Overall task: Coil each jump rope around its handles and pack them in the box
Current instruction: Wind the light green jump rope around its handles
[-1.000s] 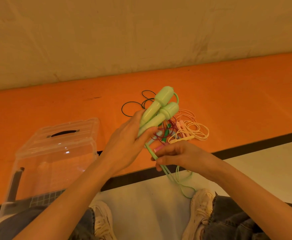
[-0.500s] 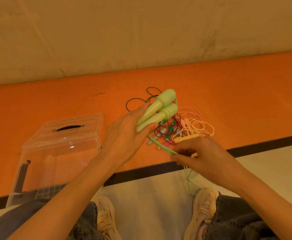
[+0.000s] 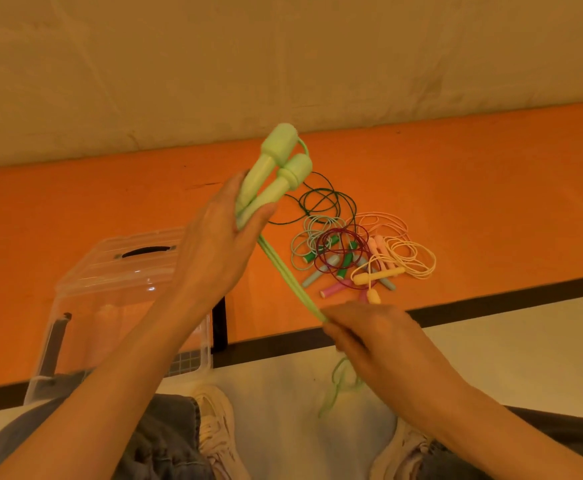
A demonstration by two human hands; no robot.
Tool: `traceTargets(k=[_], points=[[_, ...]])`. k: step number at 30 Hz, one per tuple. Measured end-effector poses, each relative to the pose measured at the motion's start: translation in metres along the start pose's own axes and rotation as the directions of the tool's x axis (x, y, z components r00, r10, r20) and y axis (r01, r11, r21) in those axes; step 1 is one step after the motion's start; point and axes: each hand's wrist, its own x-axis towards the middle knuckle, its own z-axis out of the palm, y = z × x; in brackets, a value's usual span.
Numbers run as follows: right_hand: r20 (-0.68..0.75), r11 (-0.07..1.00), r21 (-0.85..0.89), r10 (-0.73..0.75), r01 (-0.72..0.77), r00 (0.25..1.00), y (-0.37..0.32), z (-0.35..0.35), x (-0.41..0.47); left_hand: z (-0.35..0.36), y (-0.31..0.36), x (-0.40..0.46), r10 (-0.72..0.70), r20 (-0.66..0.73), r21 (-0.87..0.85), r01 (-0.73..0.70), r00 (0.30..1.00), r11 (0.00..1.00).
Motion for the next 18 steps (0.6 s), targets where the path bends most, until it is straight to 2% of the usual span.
traceTargets(k=[2, 4, 6, 8, 11, 18], points=[[0.233, 0.994, 0.111, -0.03, 0.004, 0.972, -0.009, -0.011, -0.001, 0.004, 0.002, -0.005, 0.034, 0.085, 0.06, -0.039, 0.996, 0.997], [0.37, 0.933, 0.348, -0.043, -0.095, 0.928, -0.01, -0.034, 0.0, 0.009, 0.003, -0.011, 0.09, 0.212, 0.147, -0.123, 0.973, 0.981], [0.341, 0.811, 0.561, -0.046, -0.164, 0.939, -0.001, -0.061, -0.001, 0.012, 0.003, -0.014, 0.124, 0.295, 0.173, -0.18, 0.947, 0.968], [0.288, 0.735, 0.653, -0.017, -0.183, 0.958, 0.014, -0.08, -0.001, 0.012, 0.007, -0.014, 0.135, 0.317, 0.136, -0.185, 0.939, 0.973], [0.286, 0.682, 0.707, -0.032, -0.189, 0.958, 0.025, -0.083, 0.0, 0.012, 0.013, -0.015, 0.144, 0.326, 0.105, -0.188, 0.934, 0.977], [0.409, 0.585, 0.786, -0.248, -0.2, 0.878, 0.02, -0.07, -0.003, 0.022, 0.018, -0.018, 0.117, 0.435, -0.038, -0.112, 0.893, 0.993]])
